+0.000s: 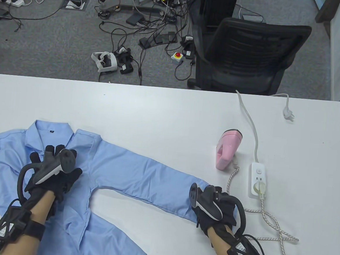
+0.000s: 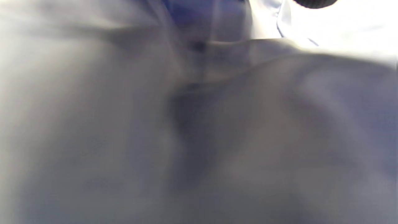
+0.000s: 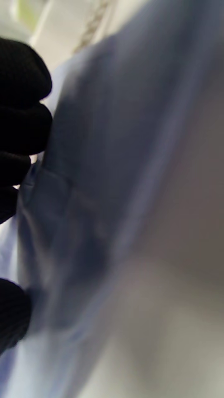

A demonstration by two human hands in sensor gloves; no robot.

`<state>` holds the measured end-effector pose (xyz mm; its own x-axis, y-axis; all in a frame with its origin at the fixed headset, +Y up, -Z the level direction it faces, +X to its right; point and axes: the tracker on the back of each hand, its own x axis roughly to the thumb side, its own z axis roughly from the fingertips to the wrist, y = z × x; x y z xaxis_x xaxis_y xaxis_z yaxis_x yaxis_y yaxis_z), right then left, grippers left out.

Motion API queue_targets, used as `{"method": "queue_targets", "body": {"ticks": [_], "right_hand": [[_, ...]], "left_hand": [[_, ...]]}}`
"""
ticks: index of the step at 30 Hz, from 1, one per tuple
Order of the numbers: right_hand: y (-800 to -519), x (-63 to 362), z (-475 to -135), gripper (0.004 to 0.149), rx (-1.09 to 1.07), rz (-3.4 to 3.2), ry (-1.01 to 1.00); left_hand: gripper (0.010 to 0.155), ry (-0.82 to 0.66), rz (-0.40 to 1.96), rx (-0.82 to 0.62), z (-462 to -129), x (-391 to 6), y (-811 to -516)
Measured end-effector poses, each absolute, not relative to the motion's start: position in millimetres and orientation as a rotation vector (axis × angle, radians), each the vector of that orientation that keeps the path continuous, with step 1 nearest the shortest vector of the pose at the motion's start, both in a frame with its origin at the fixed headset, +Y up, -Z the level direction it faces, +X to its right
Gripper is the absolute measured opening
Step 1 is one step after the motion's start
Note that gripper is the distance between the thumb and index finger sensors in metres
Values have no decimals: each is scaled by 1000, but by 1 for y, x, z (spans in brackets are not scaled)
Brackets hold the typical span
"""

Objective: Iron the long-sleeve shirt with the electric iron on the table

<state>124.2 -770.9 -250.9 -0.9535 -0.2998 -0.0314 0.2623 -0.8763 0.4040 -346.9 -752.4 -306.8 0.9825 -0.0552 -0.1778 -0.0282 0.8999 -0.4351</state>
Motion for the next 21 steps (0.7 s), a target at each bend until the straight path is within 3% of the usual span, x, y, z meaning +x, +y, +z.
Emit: {"method": "queue_targets", "body": {"ticks": [6,9,11,14,21], "right_hand": [[-771,135,-244,82,147,-2824,-610],[-771,141,-241,83,174,-2836,-588],[-771,145,-240,84,180,-2844,-587],[-769,148,-248,82,171,-2845,-571],[-769,148,-255,80,164,-2836,-542]], "left_hand": [[69,90,81,-426,-329,-338,-765],[68,140,-16,-553,-336,-344,-783],[70,192,-29,-619,-333,-356,-794],[71,248,40,-565,-325,-366,-795],[72,273,-20,-584,-306,-366,-792]]}}
